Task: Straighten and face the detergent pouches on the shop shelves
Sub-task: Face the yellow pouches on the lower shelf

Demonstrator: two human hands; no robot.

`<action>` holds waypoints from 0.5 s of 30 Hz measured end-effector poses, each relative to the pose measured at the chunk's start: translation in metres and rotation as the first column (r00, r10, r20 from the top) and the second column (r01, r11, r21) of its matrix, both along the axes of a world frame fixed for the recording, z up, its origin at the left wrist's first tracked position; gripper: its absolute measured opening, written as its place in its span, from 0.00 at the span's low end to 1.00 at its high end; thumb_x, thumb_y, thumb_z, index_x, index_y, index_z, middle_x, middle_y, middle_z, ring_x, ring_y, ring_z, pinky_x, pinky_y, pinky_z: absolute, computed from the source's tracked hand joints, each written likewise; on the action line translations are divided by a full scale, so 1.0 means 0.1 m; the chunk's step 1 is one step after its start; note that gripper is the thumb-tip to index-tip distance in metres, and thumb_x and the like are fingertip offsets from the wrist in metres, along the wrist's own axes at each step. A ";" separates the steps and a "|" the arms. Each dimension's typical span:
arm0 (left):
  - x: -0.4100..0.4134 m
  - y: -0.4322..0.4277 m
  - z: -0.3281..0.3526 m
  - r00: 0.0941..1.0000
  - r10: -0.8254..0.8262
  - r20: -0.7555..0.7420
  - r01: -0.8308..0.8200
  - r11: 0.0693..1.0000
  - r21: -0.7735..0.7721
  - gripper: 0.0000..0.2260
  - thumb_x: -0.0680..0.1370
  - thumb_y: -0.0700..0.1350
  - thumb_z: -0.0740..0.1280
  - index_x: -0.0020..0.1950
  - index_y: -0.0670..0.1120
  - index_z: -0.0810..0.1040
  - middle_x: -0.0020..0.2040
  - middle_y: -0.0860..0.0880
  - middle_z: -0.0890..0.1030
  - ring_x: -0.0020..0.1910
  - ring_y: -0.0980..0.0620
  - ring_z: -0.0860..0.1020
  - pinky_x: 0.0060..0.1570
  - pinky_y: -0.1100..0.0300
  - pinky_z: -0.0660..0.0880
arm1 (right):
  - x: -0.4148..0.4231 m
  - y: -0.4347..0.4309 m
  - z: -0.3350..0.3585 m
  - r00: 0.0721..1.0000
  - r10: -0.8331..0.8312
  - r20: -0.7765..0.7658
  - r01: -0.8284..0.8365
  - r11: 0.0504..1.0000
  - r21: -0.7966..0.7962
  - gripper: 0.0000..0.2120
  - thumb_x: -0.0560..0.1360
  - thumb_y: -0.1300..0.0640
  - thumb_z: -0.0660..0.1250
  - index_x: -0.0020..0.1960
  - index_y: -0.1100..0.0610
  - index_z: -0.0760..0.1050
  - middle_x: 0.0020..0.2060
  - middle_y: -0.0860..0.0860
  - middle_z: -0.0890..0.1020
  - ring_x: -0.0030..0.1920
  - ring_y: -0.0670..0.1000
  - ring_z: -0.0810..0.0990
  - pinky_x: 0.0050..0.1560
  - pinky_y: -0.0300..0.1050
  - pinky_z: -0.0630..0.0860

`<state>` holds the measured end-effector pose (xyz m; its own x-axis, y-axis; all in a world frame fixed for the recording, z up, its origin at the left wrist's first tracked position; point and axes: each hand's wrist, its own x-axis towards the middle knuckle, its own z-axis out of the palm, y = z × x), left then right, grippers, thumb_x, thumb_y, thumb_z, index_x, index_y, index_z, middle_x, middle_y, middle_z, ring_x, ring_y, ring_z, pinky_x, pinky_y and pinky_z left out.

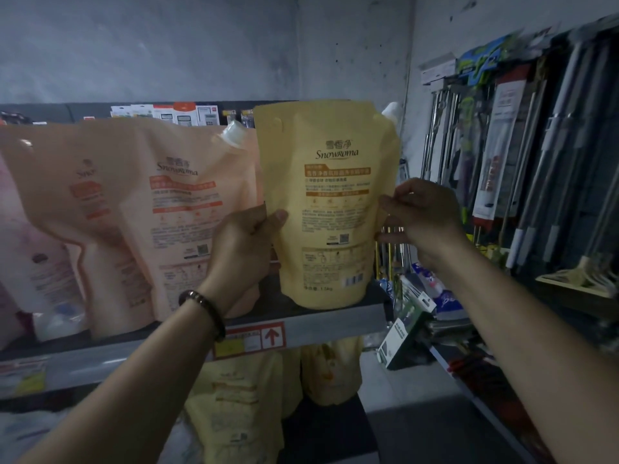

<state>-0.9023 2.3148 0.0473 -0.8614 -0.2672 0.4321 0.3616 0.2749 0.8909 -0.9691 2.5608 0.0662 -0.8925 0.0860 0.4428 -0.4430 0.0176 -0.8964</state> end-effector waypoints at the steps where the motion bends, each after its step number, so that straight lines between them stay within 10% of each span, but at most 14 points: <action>1: 0.01 0.00 0.02 1.000 0.005 -0.011 -0.005 1.000 -0.005 0.09 0.85 0.50 0.67 0.58 0.50 0.86 0.49 0.50 0.89 0.47 0.45 0.88 0.39 0.50 0.86 | 0.02 0.00 0.01 1.000 -0.003 -0.022 0.002 1.000 -0.012 0.10 0.79 0.64 0.74 0.42 0.60 0.75 0.44 0.62 0.87 0.43 0.62 0.89 0.39 0.59 0.87; 15: 0.25 0.12 0.25 0.958 -0.010 -0.287 -0.008 0.998 -0.062 0.07 0.86 0.47 0.68 0.55 0.51 0.87 0.49 0.47 0.88 0.45 0.43 0.89 0.41 0.46 0.87 | 0.52 0.15 0.28 0.965 -0.100 -0.244 0.070 0.989 -0.130 0.07 0.79 0.65 0.73 0.46 0.60 0.76 0.44 0.63 0.86 0.43 0.60 0.89 0.37 0.56 0.87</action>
